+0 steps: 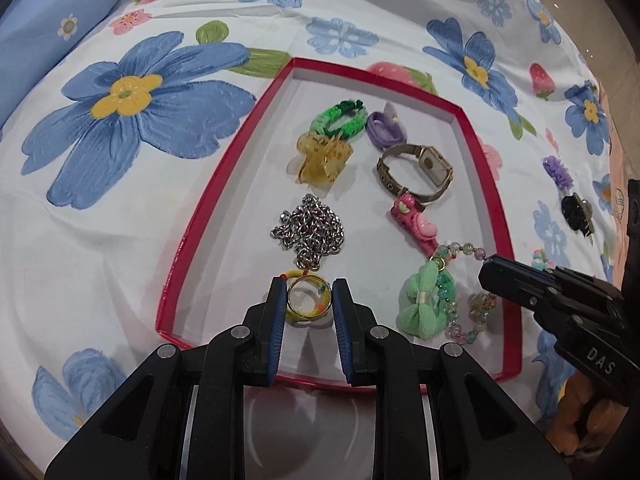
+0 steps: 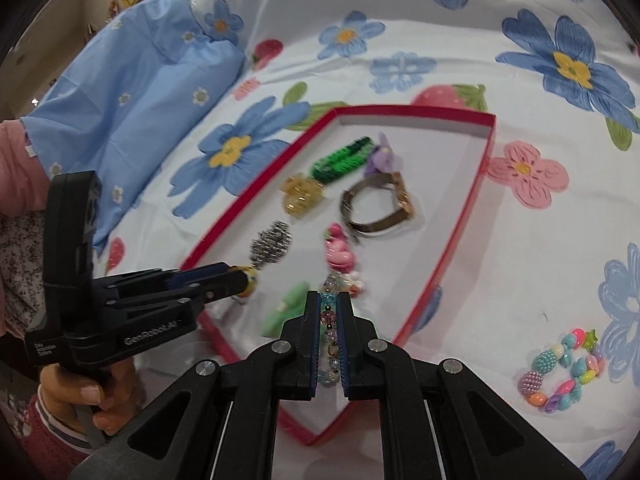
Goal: Organize jewelry
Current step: 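Carry the gold ring and crystal bead bracelet over the red box, then lower both items into the red box and open both tools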
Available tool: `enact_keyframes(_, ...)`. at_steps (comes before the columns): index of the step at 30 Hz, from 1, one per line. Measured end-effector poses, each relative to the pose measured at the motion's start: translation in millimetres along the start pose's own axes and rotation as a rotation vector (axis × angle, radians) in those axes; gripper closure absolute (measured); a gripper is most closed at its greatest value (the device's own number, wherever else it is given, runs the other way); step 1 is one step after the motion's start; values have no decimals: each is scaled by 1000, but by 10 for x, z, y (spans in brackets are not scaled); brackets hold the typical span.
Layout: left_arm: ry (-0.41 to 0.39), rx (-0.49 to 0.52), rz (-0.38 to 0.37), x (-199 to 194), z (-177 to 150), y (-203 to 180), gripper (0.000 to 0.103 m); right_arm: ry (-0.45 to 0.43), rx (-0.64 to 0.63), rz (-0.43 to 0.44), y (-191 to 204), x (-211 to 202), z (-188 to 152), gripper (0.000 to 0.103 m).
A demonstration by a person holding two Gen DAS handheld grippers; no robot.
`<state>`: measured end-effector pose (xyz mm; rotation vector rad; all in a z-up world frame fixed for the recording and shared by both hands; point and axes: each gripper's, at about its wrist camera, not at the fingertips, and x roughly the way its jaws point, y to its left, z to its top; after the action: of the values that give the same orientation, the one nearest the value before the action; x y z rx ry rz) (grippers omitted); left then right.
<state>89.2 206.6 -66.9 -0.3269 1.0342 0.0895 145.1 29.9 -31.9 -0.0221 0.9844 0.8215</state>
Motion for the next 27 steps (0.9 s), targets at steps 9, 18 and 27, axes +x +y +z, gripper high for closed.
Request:
enact_keyframes(9,1,19,18,39,6,-34,82,37,-13,-21,-30,104,19,95)
enact_keyframes(18,-1,9,20,31,4,-13,80,43,-4,-6,-33,111,14,93)
enact_keyframes(27,-10,1,28,-4,-2,-3,75,26,20,19,-49,44,21,82)
